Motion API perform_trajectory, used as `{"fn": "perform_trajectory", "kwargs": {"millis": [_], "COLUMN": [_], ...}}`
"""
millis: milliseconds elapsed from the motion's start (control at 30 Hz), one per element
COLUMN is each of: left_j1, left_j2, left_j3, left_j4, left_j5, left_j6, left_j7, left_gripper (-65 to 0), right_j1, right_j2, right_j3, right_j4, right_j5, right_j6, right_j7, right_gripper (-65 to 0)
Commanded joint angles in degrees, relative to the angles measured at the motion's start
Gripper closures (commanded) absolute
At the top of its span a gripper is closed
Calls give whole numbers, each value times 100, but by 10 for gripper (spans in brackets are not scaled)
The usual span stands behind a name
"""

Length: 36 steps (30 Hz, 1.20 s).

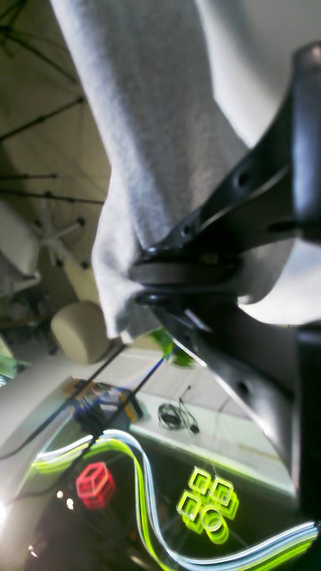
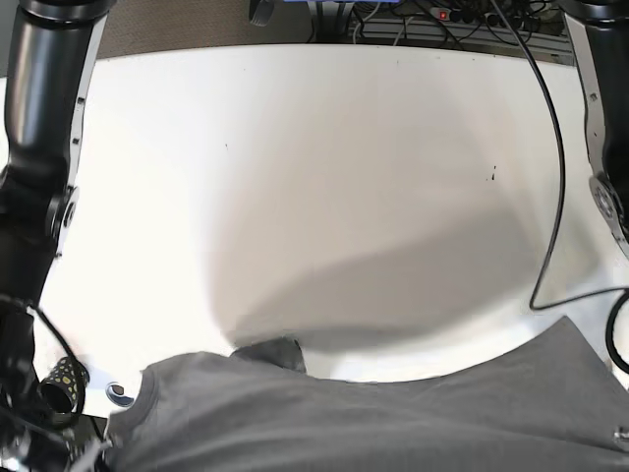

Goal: Fold the T-shirt properly
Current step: 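Lift the shirt with both grippers and shake it out, then lay the shirt flat with the HUGO print facing up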

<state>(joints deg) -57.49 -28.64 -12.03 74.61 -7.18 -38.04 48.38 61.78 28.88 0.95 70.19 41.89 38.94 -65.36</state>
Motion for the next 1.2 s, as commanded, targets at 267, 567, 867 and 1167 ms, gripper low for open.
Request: {"fn": "perform_trajectory", "kwargs": {"millis": [267, 567, 867, 1167], "left_j1": [1991, 4101, 5666, 6738], "left_j2": [38, 557, 979, 987], "left_j3": [-515, -1245, -1861, -2274], "left_j4": [1511, 2504, 2987, 2961], "left_j5": [10, 10, 28, 28], "left_j6": [55, -156, -196, -196], "left_j7": [37, 221, 221, 204], "left_gripper": [-1, 0, 0, 0], "right_j1": [-1910, -4046, -5734, -7193], "right_j2": [246, 52, -18, -361], "right_j3": [815, 1465, 1843, 2142], "right_j4": [756, 1750, 2559, 3236], "right_j5": [536, 554, 554, 554], "right_j6": [-39, -39, -39, -30], "right_j7": [79, 79, 79, 79], "right_gripper": [0, 0, 0, 0]}}
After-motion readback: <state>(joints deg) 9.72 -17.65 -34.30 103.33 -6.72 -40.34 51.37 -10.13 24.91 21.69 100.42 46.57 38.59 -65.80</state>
